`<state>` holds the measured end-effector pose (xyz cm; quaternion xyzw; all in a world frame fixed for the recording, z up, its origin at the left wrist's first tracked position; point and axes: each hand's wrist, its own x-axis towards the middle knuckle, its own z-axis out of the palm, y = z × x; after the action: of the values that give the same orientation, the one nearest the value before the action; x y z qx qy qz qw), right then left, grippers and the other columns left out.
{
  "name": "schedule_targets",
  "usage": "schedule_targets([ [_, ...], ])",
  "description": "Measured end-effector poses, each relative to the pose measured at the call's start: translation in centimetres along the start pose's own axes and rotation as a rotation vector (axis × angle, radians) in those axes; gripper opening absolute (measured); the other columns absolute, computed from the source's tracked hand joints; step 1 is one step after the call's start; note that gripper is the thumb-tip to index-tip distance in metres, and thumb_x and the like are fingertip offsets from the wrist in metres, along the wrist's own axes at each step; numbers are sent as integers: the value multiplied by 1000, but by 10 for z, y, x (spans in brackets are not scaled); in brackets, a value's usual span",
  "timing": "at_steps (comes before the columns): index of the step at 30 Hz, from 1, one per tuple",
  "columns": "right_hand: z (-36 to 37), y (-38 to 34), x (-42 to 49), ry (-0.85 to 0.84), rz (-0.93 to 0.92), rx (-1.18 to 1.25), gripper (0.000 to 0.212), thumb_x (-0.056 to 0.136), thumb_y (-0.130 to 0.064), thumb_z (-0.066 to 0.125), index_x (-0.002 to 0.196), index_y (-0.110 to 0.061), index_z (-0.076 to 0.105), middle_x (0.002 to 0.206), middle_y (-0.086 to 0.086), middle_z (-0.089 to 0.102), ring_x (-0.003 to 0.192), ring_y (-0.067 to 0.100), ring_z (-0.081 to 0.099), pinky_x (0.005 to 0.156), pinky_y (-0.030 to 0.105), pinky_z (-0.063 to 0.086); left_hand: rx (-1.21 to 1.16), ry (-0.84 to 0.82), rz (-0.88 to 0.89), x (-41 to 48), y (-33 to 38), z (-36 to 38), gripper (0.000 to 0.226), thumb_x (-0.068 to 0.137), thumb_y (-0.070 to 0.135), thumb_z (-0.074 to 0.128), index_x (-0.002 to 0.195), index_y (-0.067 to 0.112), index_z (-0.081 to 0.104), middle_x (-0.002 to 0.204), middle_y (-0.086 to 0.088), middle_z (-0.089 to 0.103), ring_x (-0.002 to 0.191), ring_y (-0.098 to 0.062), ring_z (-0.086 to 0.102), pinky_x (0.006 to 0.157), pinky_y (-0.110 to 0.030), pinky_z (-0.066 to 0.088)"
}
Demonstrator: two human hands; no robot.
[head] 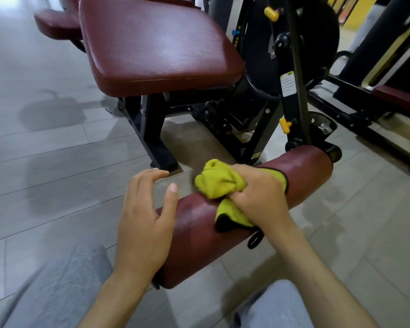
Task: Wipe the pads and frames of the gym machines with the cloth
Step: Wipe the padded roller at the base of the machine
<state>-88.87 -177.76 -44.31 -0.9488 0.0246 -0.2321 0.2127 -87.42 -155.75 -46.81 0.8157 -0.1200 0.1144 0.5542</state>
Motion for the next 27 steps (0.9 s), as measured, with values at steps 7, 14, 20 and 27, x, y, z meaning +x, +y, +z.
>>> schedule_targets([
  [7,-42,106,62,14,343,-246,30,78,-42,50,82,-18,66,70,4,65,76,37,64,67,45,53,85,-60,-35,1,3,1,22,99,53,44,109,40,59,117,23,56,114,-3,58,88,-38,54],
  [14,-17,57,46,-69,157,-310,16,77,-36,58,81,-22,65,69,0,62,75,32,60,62,38,42,198,-82,-86,1,7,3,18,100,50,46,100,40,61,104,22,61,88,0,59,69,-33,43],
  [20,-28,86,38,43,10,-136,23,78,-46,54,75,-26,65,61,-3,60,63,23,60,56,40,48,207,-79,-99,0,11,2,16,101,47,47,108,41,60,107,24,60,103,-9,61,85,-42,52],
  [27,-63,181,79,185,319,-144,33,78,-45,54,95,-23,72,78,2,72,82,32,67,77,48,56,132,-57,-133,2,9,3,15,99,44,52,102,40,66,93,21,68,88,0,65,73,-31,53],
])
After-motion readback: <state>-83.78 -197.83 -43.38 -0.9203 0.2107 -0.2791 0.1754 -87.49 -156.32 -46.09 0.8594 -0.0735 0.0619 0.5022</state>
